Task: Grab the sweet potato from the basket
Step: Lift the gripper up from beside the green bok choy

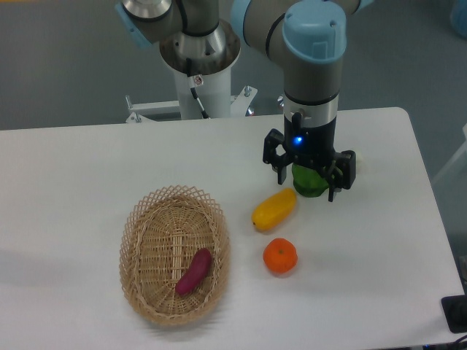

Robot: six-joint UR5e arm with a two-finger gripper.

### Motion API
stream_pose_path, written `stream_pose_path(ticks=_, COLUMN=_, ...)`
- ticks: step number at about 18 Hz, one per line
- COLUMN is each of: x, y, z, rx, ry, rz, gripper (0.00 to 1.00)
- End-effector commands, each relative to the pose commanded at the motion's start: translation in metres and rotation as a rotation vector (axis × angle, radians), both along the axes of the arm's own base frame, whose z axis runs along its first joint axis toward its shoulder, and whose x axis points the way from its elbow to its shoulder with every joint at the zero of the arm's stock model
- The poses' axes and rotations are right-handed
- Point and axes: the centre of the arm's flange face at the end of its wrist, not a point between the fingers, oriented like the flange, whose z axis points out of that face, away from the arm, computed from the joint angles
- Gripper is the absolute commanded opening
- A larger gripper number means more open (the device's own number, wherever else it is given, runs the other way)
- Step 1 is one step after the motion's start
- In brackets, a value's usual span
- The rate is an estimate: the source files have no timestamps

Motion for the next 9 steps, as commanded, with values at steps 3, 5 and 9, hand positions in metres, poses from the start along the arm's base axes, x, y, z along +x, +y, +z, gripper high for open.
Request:
stream_pose_path(ticks=3, x=0.0004, y=-0.0005, z=-0.0032, rx=-0.002, ry=-0.001, rz=0.003, gripper=1.00)
stream_pose_path(ticks=5, x=0.0010, y=-0.0001, z=-0.0014, rx=0.006, ry=-0.003, rz=0.005, gripper=1.00)
stream_pose_path(ticks=9, x=0.0019, y=0.0000, z=-0.0018, rx=0.013, ry=-0.008, rz=0.013, gripper=1.00)
